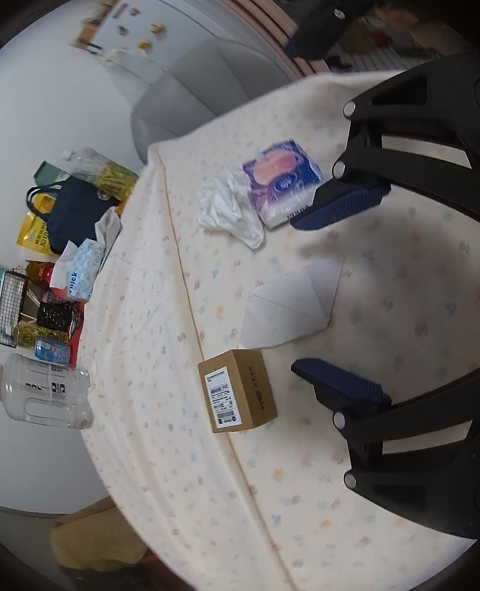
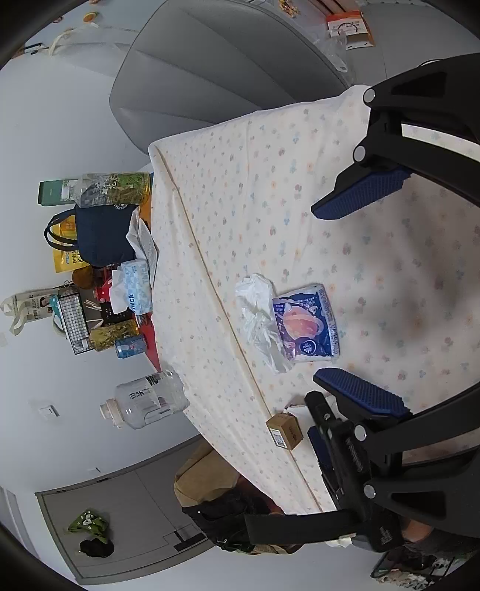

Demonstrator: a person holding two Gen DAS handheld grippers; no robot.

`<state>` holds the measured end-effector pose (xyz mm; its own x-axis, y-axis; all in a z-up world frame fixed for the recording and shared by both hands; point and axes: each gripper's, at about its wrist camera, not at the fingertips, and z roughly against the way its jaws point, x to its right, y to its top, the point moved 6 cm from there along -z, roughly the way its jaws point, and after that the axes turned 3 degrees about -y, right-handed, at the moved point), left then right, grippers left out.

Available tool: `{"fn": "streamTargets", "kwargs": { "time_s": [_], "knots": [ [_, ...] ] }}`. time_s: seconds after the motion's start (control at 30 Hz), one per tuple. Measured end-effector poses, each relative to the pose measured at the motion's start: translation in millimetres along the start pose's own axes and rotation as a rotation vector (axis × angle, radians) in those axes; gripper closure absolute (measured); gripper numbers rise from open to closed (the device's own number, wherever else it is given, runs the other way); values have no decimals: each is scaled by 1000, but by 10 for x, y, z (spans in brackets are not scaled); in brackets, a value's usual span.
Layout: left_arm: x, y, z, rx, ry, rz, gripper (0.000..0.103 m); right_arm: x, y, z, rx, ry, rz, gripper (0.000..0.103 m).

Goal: Collect trash
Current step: 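Grasp the folded white paper with the left gripper while the right gripper grasps the tissue pack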

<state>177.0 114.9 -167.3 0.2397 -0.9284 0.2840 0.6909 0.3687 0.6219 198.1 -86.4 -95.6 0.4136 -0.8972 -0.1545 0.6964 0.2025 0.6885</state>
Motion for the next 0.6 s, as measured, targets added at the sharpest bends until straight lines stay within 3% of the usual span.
{"fn": "streamTargets", "kwargs": {
  "time_s": [0.03,0.1,0.23,0.43,0.6],
  "knots": [
    [6,0,-8,-4,10,-12,36,-5,1,-28,-5,0,3,21],
    [6,-4,-13,-12,39,-38,59,-23,-4,-101,-20,3,5,21],
    [-31,-5,18,-22,6,-52,70,-59,-43,-285,-57,-4,9,17],
    [-120,-10,222,8,-67,-26,73,-183,-58,-504,-99,4,26,9],
    [-159,69,510,85,-135,-17,73,-314,-45,-677,-123,-19,48,8]
  ]
}}
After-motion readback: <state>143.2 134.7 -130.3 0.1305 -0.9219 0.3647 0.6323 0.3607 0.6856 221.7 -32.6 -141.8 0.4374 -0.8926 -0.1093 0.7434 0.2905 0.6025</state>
